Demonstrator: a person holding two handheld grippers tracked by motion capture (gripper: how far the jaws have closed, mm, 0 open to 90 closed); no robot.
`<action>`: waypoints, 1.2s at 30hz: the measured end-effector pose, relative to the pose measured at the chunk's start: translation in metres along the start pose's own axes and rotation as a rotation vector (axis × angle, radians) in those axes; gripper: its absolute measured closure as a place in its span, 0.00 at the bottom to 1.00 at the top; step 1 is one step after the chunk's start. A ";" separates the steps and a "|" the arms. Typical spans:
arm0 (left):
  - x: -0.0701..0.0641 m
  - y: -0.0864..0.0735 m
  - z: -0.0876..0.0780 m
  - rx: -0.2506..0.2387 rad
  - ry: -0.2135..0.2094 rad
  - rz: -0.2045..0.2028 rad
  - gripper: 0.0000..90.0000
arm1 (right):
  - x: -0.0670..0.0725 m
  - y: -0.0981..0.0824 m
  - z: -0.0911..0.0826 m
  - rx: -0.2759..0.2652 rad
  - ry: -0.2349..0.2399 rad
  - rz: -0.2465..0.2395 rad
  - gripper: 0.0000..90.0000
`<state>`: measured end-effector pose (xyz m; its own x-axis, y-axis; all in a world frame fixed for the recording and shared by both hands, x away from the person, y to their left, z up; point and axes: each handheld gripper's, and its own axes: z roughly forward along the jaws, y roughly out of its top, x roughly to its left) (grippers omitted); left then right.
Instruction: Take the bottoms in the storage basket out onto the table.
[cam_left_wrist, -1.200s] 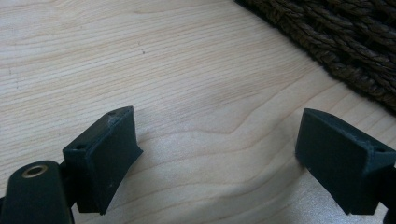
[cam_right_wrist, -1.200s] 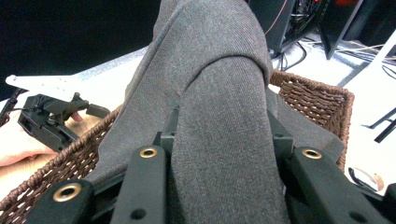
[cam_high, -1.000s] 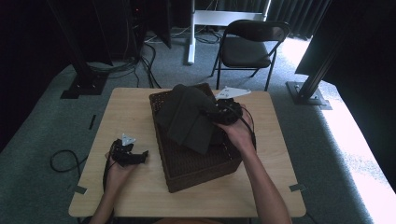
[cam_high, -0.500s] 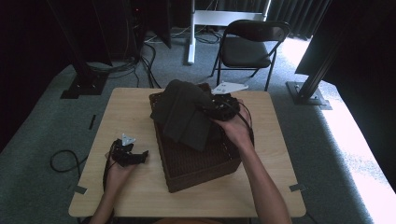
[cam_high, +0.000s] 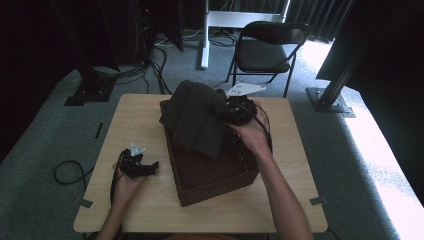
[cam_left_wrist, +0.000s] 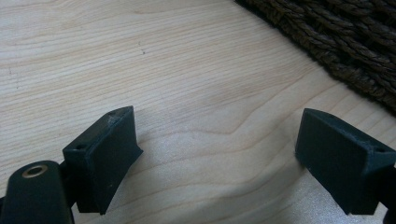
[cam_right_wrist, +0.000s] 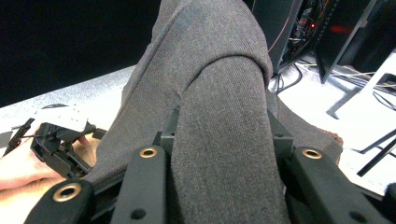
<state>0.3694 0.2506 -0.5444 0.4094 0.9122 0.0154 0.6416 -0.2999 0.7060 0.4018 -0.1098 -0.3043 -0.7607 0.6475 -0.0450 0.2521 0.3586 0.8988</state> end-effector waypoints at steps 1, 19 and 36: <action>0.000 0.000 0.000 0.000 0.000 0.000 0.15 | 0.000 0.001 0.000 -0.001 0.000 0.001 0.70; 0.000 0.000 0.000 0.000 0.000 0.000 0.15 | -0.013 0.013 -0.006 -0.016 -0.026 0.026 0.70; 0.000 0.000 0.000 0.000 0.000 0.000 0.15 | -0.029 0.019 -0.028 -0.038 -0.083 0.042 0.70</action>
<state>0.3694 0.2506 -0.5444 0.4090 0.9124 0.0151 0.6416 -0.2994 0.7062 0.4122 -0.1408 -0.2736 -0.6974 0.7155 -0.0418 0.2585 0.3055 0.9164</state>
